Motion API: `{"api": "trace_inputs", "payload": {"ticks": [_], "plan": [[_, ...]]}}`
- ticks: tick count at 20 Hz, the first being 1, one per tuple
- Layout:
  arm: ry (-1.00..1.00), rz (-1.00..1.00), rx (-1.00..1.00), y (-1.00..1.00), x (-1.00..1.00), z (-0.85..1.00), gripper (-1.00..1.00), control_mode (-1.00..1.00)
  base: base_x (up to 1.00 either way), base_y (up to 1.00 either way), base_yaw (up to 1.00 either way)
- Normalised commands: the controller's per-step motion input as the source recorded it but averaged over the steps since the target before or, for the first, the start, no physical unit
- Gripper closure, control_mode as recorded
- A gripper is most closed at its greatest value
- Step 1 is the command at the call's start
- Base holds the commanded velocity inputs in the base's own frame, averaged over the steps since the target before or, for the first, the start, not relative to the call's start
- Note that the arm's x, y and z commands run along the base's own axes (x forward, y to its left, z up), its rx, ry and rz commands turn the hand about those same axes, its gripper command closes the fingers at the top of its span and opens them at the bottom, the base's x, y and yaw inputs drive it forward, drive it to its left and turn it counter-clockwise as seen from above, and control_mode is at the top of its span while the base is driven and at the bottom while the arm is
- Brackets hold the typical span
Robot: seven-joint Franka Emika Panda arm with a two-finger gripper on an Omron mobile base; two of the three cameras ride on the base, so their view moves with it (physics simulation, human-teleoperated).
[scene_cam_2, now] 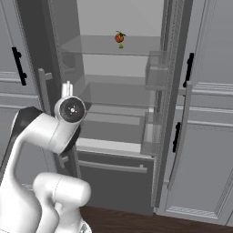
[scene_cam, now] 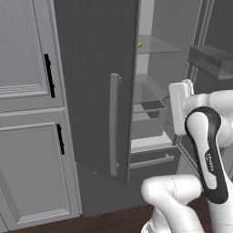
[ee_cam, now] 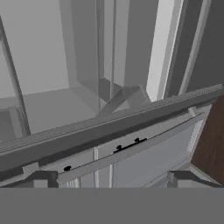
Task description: Grab a lemon wedge from the fridge and one ice cube from the ice bowl, and put them in the glass of lemonade.
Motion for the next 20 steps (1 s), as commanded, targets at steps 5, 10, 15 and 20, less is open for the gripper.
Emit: {"api": "trace_inputs", "payload": {"ticks": [5, 10, 15, 20], "plan": [[0.0, 0.0, 0.0, 0.1, 0.94, -0.11, -1.0, -1.0, 0.0, 0.0, 0.0], [0.07, 0.03, 0.0, 0.2, 0.95, -0.14, -1.0, -1.0, 0.0, 0.0, 0.0], [0.07, 0.14, 0.0, 0.38, 0.67, -0.2, -1.0, -1.0, 0.0, 0.0, 0.0], [0.01, 0.19, 0.0, 0.87, 0.09, -0.28, -1.0, -1.0, 0.0, 0.0, 0.0]]}}
